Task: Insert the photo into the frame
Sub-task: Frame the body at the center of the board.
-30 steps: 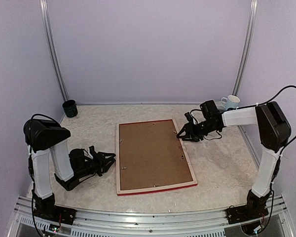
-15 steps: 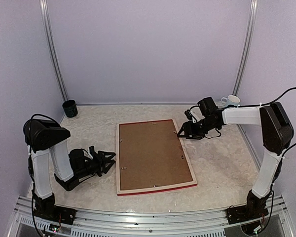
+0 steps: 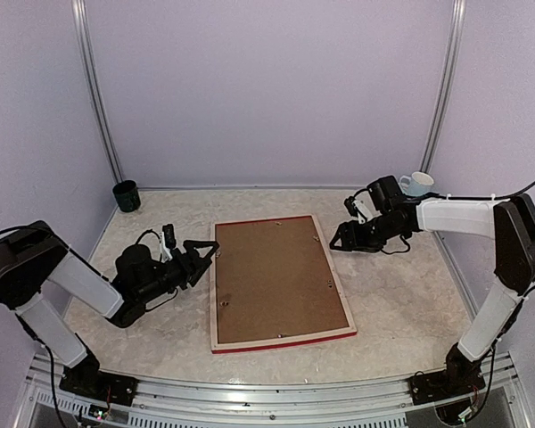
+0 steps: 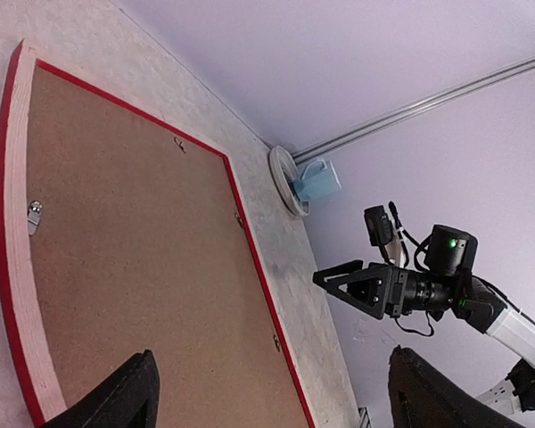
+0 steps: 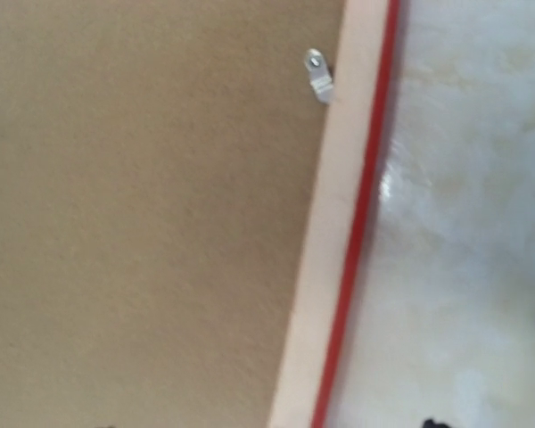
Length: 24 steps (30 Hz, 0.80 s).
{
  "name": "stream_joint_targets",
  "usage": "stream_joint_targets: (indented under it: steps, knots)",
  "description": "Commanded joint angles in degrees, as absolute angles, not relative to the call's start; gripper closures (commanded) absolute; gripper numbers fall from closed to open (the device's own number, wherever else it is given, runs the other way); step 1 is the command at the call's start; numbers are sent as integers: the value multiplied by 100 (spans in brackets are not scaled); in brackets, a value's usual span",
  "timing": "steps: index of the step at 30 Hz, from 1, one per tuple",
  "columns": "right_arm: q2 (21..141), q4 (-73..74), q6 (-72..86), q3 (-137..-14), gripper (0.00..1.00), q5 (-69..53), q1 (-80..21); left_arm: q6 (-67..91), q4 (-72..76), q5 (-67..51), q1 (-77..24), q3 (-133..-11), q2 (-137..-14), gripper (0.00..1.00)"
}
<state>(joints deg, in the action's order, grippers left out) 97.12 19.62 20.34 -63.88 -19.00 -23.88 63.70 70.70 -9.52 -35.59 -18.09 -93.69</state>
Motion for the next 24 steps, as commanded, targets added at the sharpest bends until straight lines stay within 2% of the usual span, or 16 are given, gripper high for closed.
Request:
stream_joint_targets:
  steps: [1,4,11,24]
  knots:
    - [9413,1974,1918,-6140,26,-1499,-2484,4791,4288,420,-3941,-2419,-8317,9]
    - [9324,1931,1907,-6043,26,-1257,-2549,4362,3270,1094,-4076,-2718,-7909,1]
    - [9390,1789,1835,-6061,15,-771,-2744,4006,2163,1669,-4100,-3184,-7964,1]
    - [10424,1467,1863,-6585,14,-739,-2814,3744,2074,1460,-4131,-3682,-9256,2]
